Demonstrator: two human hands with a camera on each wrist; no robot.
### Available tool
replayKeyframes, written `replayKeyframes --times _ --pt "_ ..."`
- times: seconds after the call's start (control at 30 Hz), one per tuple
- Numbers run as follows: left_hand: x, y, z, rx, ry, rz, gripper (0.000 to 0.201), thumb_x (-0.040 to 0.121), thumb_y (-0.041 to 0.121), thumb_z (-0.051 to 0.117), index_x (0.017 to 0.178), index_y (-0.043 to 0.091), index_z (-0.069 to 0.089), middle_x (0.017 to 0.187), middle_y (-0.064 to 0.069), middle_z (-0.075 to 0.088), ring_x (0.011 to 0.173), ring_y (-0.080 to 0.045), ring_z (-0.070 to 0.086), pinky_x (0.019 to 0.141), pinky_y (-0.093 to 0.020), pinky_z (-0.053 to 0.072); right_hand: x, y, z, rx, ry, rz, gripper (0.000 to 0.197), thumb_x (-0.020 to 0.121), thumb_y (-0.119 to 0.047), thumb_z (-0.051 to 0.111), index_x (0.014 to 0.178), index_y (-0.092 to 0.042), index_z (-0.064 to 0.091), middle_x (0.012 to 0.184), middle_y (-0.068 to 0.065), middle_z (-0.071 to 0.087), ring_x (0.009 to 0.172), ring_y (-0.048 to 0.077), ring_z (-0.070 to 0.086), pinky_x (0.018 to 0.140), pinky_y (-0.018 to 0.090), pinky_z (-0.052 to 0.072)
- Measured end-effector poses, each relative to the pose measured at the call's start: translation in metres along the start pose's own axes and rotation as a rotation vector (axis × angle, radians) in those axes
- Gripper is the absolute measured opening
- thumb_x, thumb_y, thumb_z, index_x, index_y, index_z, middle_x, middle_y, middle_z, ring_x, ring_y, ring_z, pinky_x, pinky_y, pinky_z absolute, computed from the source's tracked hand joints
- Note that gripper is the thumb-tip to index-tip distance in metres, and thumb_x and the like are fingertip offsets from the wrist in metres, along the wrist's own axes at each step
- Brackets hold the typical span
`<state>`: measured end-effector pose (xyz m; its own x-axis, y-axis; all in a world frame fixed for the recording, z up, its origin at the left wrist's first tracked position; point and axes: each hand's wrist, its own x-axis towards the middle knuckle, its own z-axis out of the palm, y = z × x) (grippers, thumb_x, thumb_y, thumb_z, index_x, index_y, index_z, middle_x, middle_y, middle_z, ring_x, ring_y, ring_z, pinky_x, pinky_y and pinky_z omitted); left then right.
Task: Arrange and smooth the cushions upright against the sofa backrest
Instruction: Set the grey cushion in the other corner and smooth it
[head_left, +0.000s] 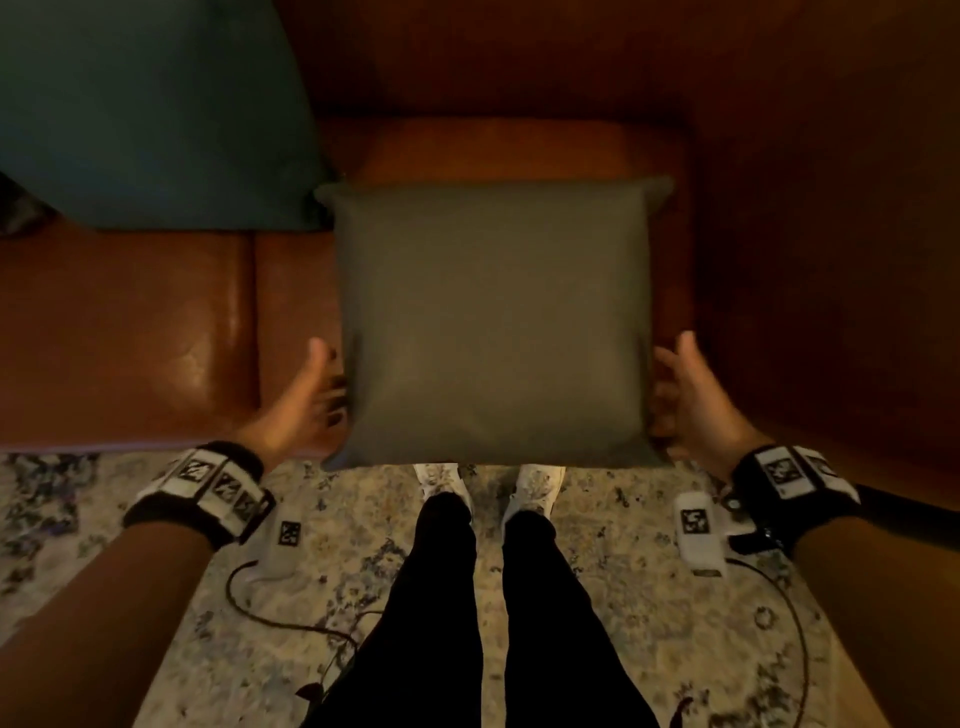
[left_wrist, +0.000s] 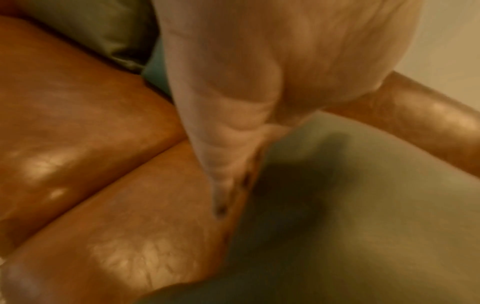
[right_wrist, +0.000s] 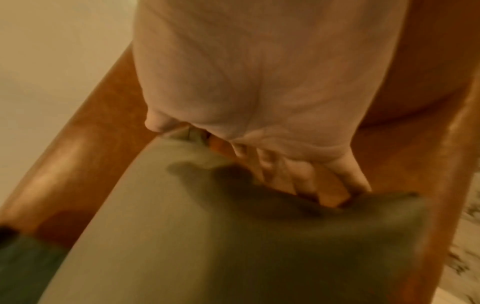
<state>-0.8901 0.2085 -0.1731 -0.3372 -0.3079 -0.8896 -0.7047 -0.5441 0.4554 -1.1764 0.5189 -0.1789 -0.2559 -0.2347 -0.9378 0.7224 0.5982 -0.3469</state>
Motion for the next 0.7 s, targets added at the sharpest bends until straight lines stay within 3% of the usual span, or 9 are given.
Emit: replayKeyframes --times 0.07,0.2,0.3,0.37,0.43,0.5,0.53,0.63,0.7 --pt "0.016 -0.001 0.018 0.211 0.224 0.157 0.109 0.075 0.091 0.036 0.163 0.027 0.026 0.167 0.002 0.031 0.154 -0.019 0.029 0.126 -0.036 0.019 0.002 -0.001 0.023 -0.028 0.018 -0.031 0.075 0.079 -0.089 0.047 0.145 -0.054 0.037 0.138 -0.004 0.059 0.121 0.029 0.06 0.098 0.052 0.05" --pt "0.025 -0.004 0.048 0.539 0.528 0.403 0.088 0.094 0.082 0.03 0.164 0.03 0.017 0.169 0.005 0.027 0.154 -0.017 0.026 0.128 -0.036 0.014 0.009 0.009 0.041 -0.115 0.205 -0.188 0.103 0.07 -0.091 0.055 0.158 -0.043 0.031 0.154 -0.005 0.05 0.134 0.026 0.053 0.116 0.052 0.04" --pt "0.016 -0.012 0.062 0.371 0.372 0.39 0.079 0.097 0.07 0.045 0.162 0.03 0.026 0.16 0.014 0.036 0.147 -0.01 0.034 0.121 -0.028 0.02 0.007 0.026 0.028 -0.108 0.291 -0.091 0.102 0.076 -0.085 0.055 0.159 -0.03 0.035 0.156 -0.001 0.047 0.14 0.03 0.047 0.121 0.048 0.034" --pt "0.014 -0.032 0.064 0.3 0.254 0.309 0.091 0.085 0.079 0.055 0.16 0.035 0.028 0.159 0.01 0.042 0.146 -0.016 0.042 0.119 -0.034 0.03 0.006 0.037 0.022 -0.164 0.335 -0.058 0.108 0.07 -0.082 0.057 0.159 -0.025 0.035 0.16 0.003 0.042 0.144 0.031 0.043 0.123 0.05 0.032" --pt "0.019 -0.051 0.064 0.425 0.304 0.306 0.102 0.082 0.082 0.057 0.163 0.038 0.012 0.17 0.003 0.023 0.154 -0.023 0.028 0.125 -0.045 0.027 0.006 0.039 0.029 -0.377 0.48 -0.211 0.088 0.091 -0.059 0.054 0.164 -0.021 0.023 0.171 0.007 0.018 0.154 0.032 0.026 0.127 0.048 0.022" --pt "0.018 -0.051 0.07 0.747 0.428 0.472 0.1 0.089 0.068 0.051 0.165 0.027 0.002 0.174 -0.003 -0.008 0.16 -0.028 -0.001 0.128 -0.051 0.011 0.007 0.031 0.046 -0.611 0.621 -0.585 0.074 0.099 -0.037 0.046 0.165 -0.019 0.017 0.173 0.009 0.001 0.158 0.031 0.012 0.128 0.049 0.013" --pt "0.018 -0.045 0.074 0.889 0.463 0.633 0.094 0.092 0.058 0.05 0.166 0.019 0.006 0.173 -0.007 -0.01 0.159 -0.029 -0.008 0.128 -0.053 0.008 0.01 0.027 0.057 -0.712 0.635 -0.725 0.073 0.098 -0.037 0.044 0.164 -0.019 0.018 0.173 0.01 0.001 0.159 0.031 0.008 0.128 0.05 0.008" --pt "0.026 -0.005 0.094 1.128 0.316 1.033 0.073 0.103 0.046 0.045 0.163 0.011 0.022 0.172 -0.013 0.003 0.16 -0.028 -0.002 0.13 -0.052 0.004 0.03 0.029 0.091 -0.973 0.642 -0.775 0.073 0.1 -0.056 0.034 0.165 -0.025 0.019 0.174 0.01 0.002 0.159 0.04 -0.001 0.126 0.058 -0.003" --pt "0.049 0.022 0.1 1.387 0.124 1.111 0.073 0.105 0.057 0.035 0.164 0.015 0.022 0.172 -0.009 0.01 0.16 -0.027 0.003 0.13 -0.05 0.003 0.042 0.04 0.099 -1.06 0.713 -0.749 0.075 0.1 -0.062 0.032 0.165 -0.026 0.019 0.174 0.011 0.004 0.158 0.044 -0.002 0.126 0.062 0.001"
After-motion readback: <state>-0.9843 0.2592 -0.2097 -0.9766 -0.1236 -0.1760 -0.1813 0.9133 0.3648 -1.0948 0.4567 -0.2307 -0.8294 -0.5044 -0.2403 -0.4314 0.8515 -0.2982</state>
